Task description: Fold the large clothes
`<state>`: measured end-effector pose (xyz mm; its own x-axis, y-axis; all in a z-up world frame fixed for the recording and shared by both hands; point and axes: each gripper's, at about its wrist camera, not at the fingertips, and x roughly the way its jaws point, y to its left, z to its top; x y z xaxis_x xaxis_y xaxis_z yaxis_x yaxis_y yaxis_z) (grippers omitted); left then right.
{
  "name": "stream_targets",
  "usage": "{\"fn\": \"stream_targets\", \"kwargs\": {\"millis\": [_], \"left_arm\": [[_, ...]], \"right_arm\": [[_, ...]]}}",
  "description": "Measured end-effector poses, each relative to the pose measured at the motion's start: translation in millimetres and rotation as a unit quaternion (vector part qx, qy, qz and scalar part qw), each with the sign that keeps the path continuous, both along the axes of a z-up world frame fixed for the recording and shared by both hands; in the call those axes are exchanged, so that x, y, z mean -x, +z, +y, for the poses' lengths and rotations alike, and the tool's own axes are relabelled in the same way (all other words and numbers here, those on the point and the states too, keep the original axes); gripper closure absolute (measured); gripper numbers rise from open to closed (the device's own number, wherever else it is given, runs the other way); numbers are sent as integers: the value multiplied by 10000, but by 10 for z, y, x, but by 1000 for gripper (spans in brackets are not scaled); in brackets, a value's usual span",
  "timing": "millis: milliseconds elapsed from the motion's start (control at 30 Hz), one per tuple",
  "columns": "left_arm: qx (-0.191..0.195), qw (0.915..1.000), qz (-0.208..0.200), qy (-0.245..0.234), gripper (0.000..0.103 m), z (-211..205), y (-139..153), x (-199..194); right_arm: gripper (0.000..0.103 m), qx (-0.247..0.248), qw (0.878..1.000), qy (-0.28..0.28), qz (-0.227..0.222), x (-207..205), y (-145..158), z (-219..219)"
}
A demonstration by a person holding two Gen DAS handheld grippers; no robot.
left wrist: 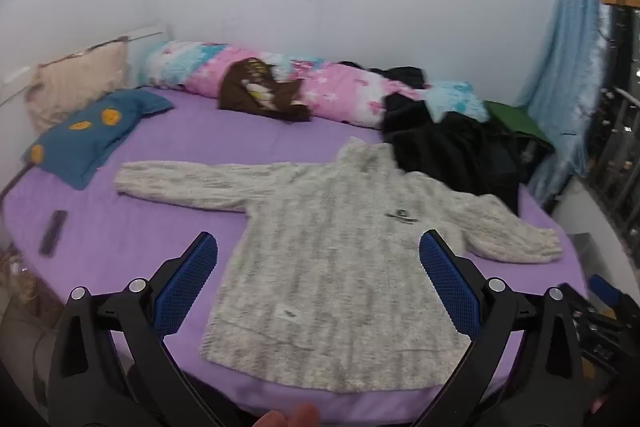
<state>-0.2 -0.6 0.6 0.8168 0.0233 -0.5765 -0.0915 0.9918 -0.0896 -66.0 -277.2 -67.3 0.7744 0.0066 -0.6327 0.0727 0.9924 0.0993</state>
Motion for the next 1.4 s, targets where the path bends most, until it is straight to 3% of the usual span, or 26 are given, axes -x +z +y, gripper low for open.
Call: {"fn": "stream_targets", "kwargs": {"millis": [133, 400, 1400], "left_arm": [[90, 9997, -143, -161, 6, 3, 56, 20], [-86, 10000, -23, -18, 6, -51, 61, 10], [-4, 10000, 77, -3, 6, -23, 12, 14]], "right_arm": [[6, 20, 10000, -3, 26, -7, -27, -19], [6, -31, 10000, 52, -31, -20, 25, 43], [6, 40, 9999, 86, -98, 7, 43, 51]]}}
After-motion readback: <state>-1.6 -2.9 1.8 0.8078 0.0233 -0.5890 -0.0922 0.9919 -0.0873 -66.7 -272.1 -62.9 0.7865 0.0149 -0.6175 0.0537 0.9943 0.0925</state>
